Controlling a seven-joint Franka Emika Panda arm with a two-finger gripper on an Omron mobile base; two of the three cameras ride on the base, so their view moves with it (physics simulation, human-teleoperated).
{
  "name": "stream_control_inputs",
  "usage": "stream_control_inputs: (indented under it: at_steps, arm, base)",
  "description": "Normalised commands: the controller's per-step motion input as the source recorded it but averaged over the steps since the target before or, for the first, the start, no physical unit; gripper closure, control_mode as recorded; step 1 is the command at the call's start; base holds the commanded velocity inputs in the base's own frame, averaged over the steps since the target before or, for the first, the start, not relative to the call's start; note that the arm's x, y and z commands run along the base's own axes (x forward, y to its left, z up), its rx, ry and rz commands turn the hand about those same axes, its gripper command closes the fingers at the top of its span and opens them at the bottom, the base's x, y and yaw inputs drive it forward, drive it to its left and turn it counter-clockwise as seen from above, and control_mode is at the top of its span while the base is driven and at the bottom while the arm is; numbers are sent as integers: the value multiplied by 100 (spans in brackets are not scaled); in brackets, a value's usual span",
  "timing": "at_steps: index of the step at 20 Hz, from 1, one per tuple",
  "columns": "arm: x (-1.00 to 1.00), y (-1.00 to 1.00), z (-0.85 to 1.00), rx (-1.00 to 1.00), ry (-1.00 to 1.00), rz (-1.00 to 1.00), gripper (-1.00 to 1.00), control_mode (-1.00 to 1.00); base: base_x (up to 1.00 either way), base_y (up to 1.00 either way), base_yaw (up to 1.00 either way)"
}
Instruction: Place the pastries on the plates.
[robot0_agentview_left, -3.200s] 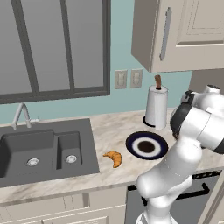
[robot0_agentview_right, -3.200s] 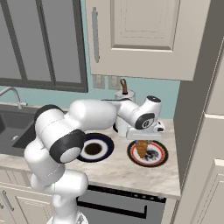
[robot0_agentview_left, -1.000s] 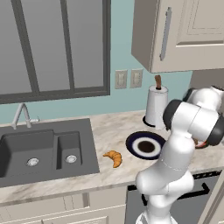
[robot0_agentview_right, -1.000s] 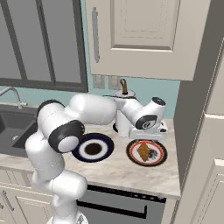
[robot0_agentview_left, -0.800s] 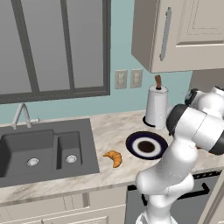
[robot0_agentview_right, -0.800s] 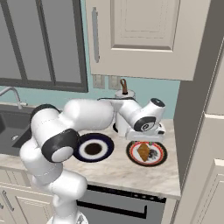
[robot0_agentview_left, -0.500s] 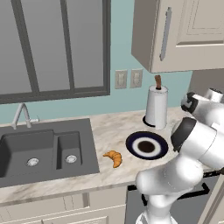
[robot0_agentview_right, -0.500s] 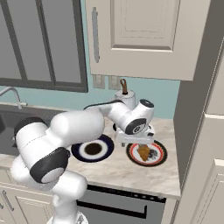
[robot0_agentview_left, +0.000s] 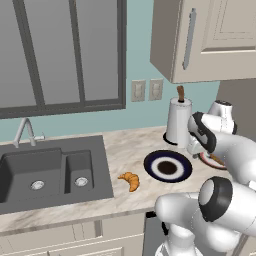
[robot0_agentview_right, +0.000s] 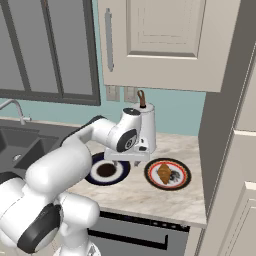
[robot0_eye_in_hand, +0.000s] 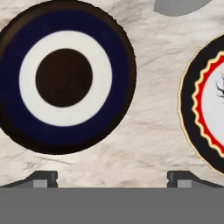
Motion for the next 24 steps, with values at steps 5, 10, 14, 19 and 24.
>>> stream_control_inputs:
  at_steps: [5, 10, 14, 19, 24]
  arm:
    - [-20, 60, 14, -5, 0, -11, -100, -100]
    - [-13, 63, 3, -2, 1, -11, -100, -100]
    - [0, 59, 0, 0, 3, -9, -100, -100]
    - [0, 72, 0, 0, 0, -2, -100, -100]
    - [0, 82, 0, 0, 0, 0, -100, -100]
  base:
    - [0, 0, 0]
    - [0, 0, 0]
    - [0, 0, 0]
    - [0, 0, 0]
    - [0, 0, 0]
